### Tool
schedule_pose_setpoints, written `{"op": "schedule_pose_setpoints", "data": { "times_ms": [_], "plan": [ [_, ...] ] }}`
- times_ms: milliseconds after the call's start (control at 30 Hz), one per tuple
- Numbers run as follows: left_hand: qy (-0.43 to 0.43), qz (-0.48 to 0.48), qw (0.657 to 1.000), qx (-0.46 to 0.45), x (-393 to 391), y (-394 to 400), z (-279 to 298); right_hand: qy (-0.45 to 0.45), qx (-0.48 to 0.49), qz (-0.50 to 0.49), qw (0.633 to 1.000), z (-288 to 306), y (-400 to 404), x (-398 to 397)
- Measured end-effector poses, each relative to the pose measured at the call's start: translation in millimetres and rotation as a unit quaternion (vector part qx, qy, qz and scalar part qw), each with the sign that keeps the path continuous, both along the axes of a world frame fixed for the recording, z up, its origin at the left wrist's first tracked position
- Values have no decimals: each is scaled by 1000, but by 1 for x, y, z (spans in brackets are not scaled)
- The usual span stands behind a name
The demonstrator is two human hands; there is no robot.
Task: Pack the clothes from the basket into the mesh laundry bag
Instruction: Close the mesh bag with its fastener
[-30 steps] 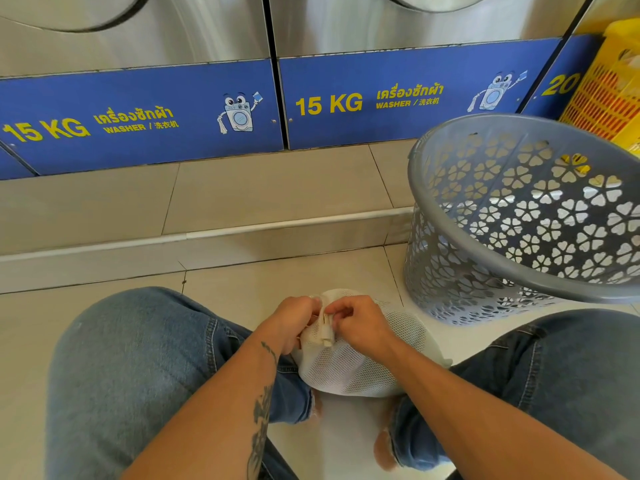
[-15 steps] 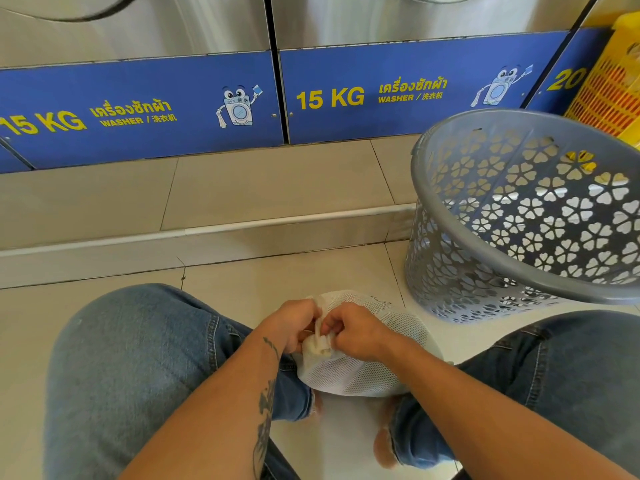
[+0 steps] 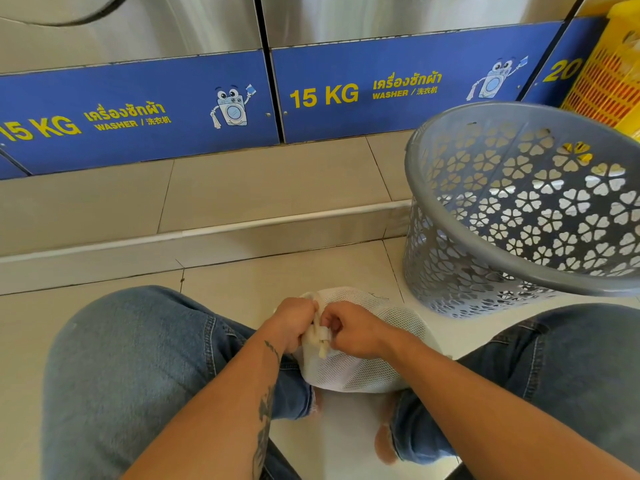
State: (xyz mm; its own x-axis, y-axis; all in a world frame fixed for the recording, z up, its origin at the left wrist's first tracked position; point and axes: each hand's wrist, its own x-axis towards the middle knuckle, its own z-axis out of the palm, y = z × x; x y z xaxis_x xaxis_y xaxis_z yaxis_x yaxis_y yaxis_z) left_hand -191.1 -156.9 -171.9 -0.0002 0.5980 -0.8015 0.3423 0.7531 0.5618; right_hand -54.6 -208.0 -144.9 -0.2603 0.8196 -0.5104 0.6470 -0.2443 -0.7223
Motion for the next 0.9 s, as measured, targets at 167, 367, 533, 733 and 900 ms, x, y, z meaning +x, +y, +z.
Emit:
{"op": "schedule_pose_setpoints", "data": {
  "times_ms": [167, 367, 533, 733, 900],
  "plan": [
    [5, -1, 998, 63, 6, 3, -1, 29, 9, -114, 993, -6, -7, 3],
    [27, -3, 998, 63, 8, 8, 1, -44, 8, -103, 994, -1, -8, -2],
    [23, 5, 998, 61, 7, 11, 3, -48, 22, -173, 983, -8, -11, -17],
    [15, 6, 992, 127, 8, 19, 10, 130, -68, -219, 965, 2, -8, -12],
    [7, 42, 976, 215, 15, 24, 25, 186, -108, -212, 953, 12, -2, -6]
  ]
}}
